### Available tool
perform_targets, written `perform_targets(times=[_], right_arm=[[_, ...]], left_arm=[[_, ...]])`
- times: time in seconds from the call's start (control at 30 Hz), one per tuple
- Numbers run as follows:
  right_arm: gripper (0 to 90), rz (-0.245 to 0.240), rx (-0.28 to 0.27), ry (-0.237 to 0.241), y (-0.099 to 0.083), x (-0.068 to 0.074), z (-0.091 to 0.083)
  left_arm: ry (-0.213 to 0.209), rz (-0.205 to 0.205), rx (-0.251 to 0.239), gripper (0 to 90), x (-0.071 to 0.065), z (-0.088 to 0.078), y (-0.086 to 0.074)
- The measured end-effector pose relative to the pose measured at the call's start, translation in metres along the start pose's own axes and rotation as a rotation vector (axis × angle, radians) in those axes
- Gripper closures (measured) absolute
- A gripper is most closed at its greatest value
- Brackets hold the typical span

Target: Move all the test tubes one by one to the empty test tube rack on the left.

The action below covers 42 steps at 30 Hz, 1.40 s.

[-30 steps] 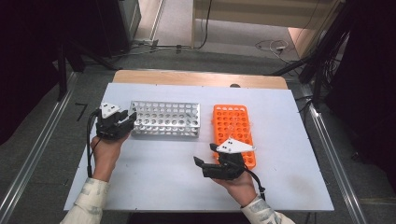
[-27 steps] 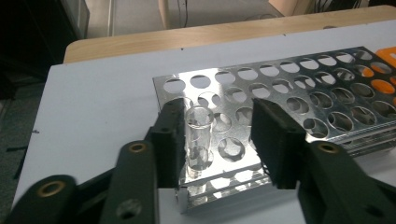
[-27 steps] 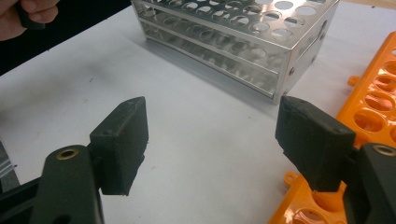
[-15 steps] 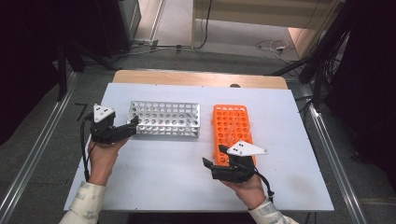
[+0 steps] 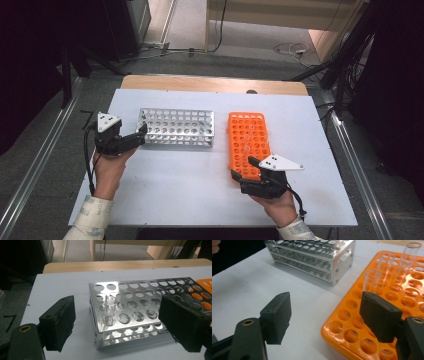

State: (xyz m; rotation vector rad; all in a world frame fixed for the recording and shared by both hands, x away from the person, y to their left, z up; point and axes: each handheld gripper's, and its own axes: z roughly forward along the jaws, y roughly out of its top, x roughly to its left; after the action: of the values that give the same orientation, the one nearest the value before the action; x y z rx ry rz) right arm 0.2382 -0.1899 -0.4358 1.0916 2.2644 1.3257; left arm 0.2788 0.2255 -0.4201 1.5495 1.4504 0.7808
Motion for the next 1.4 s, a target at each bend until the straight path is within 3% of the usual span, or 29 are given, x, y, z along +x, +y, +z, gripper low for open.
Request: perform_targets(times=[0.07,0.2,0.33,0.57,0.83,1.1,1.4], right_arm=[[24.1,0.0,0.003,-0.036,-0.003,-0.006,0.002],[24.1,0.006,-0.006,-0.062,-0.008,-0.013,0.008],[24.1,0.004,0.018,-0.115,-0.014,-0.023,0.023],[27.5,-0.001,0.003,-0.144,-0.013,-0.026,0.031],[41.5,-0.001,-0.008,-0.185,-0.014,-0.029,0.039],[62.2,-0.01,-0.01,-0.221,-0.014,-0.028,0.046],[68.5,-0.013,0.006,-0.231,-0.015,-0.03,0.049]], left_arm=[[-0.004,-0.002,0.002,12.2,-0.001,0.0,0.0],[-0.005,-0.001,0.004,11.9,-0.003,-0.001,0.0],[-0.01,0.008,0.008,11.9,-0.007,-0.001,-0.001],[-0.014,0.01,0.011,12.1,-0.007,0.0,-0.001],[-0.015,-0.003,0.014,12.3,-0.005,0.0,-0.002],[-0.021,0.002,0.022,12.9,-0.006,0.001,-0.002],[-0.025,0.0,0.026,13.1,-0.007,0.002,-0.003]])
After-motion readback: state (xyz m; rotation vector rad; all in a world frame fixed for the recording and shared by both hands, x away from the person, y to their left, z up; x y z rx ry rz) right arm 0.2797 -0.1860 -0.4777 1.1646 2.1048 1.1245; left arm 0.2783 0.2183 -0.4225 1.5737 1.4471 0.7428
